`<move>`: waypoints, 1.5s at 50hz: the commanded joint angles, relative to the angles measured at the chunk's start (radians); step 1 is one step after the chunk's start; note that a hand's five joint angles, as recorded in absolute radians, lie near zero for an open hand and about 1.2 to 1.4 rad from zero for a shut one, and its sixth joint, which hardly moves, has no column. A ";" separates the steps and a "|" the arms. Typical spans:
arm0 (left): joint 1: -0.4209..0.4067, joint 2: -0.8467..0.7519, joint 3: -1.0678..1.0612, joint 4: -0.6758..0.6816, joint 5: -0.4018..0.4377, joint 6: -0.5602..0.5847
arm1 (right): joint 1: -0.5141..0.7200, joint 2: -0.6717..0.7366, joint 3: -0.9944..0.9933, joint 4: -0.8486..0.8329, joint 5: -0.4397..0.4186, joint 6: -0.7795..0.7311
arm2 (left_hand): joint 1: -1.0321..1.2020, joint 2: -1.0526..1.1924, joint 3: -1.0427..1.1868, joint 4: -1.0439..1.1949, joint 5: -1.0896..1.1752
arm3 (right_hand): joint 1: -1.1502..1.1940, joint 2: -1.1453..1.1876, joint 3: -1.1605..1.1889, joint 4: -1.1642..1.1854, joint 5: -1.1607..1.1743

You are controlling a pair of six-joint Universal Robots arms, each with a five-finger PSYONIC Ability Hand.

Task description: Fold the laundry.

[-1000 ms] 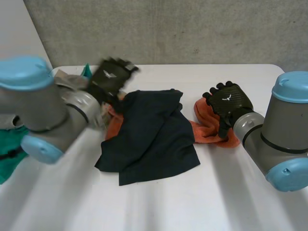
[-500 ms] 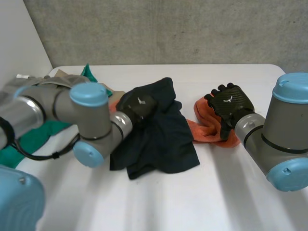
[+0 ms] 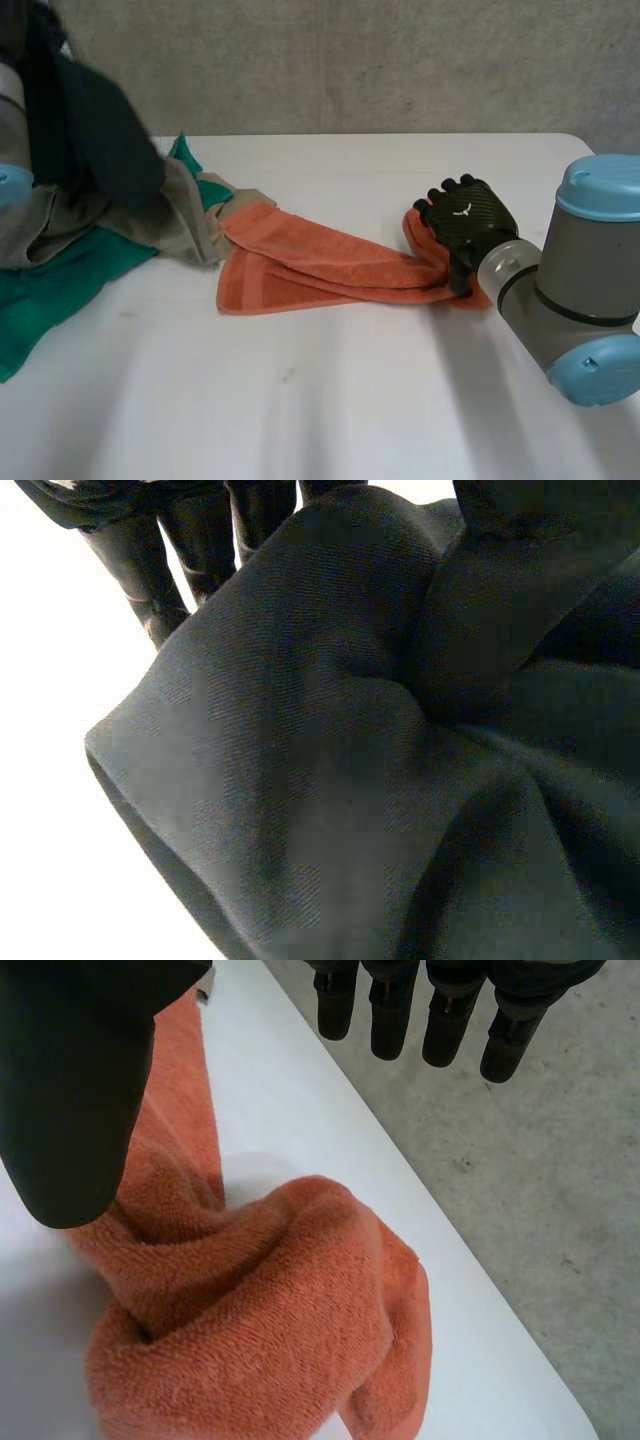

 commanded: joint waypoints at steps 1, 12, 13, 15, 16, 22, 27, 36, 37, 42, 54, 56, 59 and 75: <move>0.014 -0.157 0.000 -0.002 0.100 0.027 | 0.015 -0.012 0.005 -0.001 0.005 0.000 | -0.872 -0.990 -0.995 -1.015 -0.925 | -0.012 -0.004 -0.013 -0.014 -0.015; -0.076 0.070 -0.264 -0.019 0.094 0.005 | -0.056 -0.080 -0.027 0.066 -0.053 -0.098 | -0.872 -0.990 -0.995 -1.015 -0.925 | -0.044 -0.036 -0.045 -0.046 -0.047; -0.086 0.096 -0.297 -0.022 0.094 -0.001 | -0.063 -0.080 -0.035 0.081 -0.067 -0.119 | -0.872 -0.990 -0.995 -1.015 -0.925 | -0.044 -0.036 -0.045 -0.046 -0.047; -0.103 0.147 -0.363 -0.037 0.097 -0.013 | -0.080 -0.075 -0.052 0.114 -0.101 -0.173 | -0.872 -0.990 -0.995 -1.015 -0.925 | -0.044 -0.036 -0.045 -0.046 -0.047; -0.121 0.196 -0.431 -0.055 0.101 -0.028 | -0.097 -0.063 -0.075 0.155 -0.138 -0.243 | -0.872 -0.990 -0.995 -1.015 -0.925 | -0.044 -0.036 -0.045 -0.046 -0.047; -0.195 0.329 -0.661 -0.115 0.108 -0.101 | -0.131 0.054 -0.170 0.267 -0.193 -0.502 | -0.872 -0.990 -0.995 -1.015 -0.925 | -0.044 -0.036 -0.045 -0.046 -0.047; -0.241 0.394 -0.836 -0.097 0.112 -0.211 | -0.148 0.201 -0.280 0.276 -0.161 -0.662 | -0.872 -0.990 -0.995 -1.015 -0.925 | -0.033 -0.025 -0.033 -0.034 -0.036; -0.282 0.388 -0.936 -0.023 0.114 -0.286 | -0.152 0.379 -0.369 0.151 -0.169 -0.670 | -0.872 -0.990 -0.995 -1.015 -0.925 | 0.702 0.710 0.701 0.700 0.699; -0.284 0.383 -0.936 -0.020 0.114 -0.285 | -0.151 0.379 -0.377 0.138 -0.166 -0.669 | -0.872 -0.990 -0.995 -1.015 -0.925 | 0.986 0.994 0.986 0.984 0.983; -0.291 0.356 -0.898 0.014 0.120 -0.265 | -0.119 0.278 -0.365 0.097 -0.164 -0.520 | -0.872 -0.990 -0.995 -1.015 -0.925 | 1.177 1.185 1.177 1.176 1.174; -0.377 0.075 -0.632 -0.041 0.115 -0.268 | -0.093 -0.193 -0.273 0.180 -0.308 -0.169 | -0.872 -0.990 -0.995 -1.015 -0.925 | 1.177 1.185 1.177 1.176 1.174; -0.396 0.032 -0.591 -0.058 0.114 -0.271 | -0.076 -0.262 -0.270 0.201 -0.328 -0.127 | -0.872 -0.990 -0.995 -1.015 -0.925 | 1.177 1.185 1.177 1.176 1.174; -0.432 -0.049 -0.510 -0.098 0.112 -0.269 | -0.065 -0.319 -0.273 0.212 -0.342 -0.089 | -0.872 -0.990 -0.995 -1.015 -0.925 | 1.177 1.185 1.177 1.176 1.174; -0.477 -0.177 -0.259 -0.149 -0.043 -0.179 | -0.137 -0.495 -0.280 0.232 -0.419 0.108 | 0.349 0.232 0.227 0.207 0.297 | 1.177 1.185 1.177 1.176 1.174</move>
